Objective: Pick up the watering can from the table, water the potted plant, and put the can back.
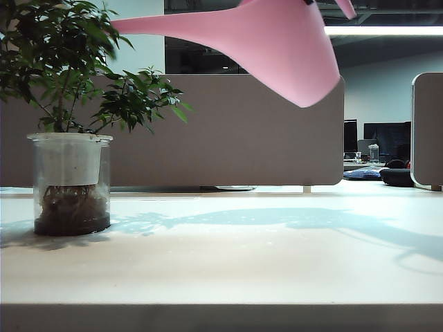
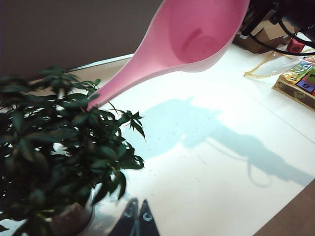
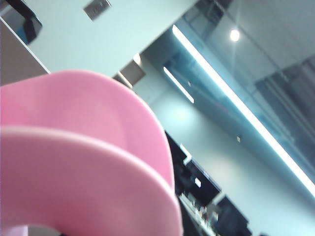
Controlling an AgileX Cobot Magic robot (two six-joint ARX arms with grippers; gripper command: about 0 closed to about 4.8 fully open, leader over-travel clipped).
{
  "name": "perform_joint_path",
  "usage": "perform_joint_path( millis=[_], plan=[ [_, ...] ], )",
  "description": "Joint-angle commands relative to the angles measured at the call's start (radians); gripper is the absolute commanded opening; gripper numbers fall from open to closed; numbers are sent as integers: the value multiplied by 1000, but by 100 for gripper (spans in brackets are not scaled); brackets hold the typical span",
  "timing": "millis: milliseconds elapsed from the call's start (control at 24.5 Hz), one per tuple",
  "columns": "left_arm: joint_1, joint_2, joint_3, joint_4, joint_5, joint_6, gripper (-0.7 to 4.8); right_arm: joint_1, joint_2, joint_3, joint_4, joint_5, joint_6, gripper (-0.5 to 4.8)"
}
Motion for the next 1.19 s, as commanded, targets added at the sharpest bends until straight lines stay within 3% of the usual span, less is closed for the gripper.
perform_joint_path(
  millis=[41, 368, 531, 1185],
  plan=[
    [0, -2, 1, 12, 6, -4, -5, 23, 8, 31, 63, 4, -39, 166],
    [0, -2, 1, 12, 5, -31, -5, 66, 103, 127, 65, 27, -111, 166],
    [0, -2, 1, 12, 6, -30, -5, 78, 126, 135, 71, 18, -214, 166],
    [-14, -2, 1, 12, 5, -30, -5, 86, 126, 134, 61, 57, -225, 166]
  ],
)
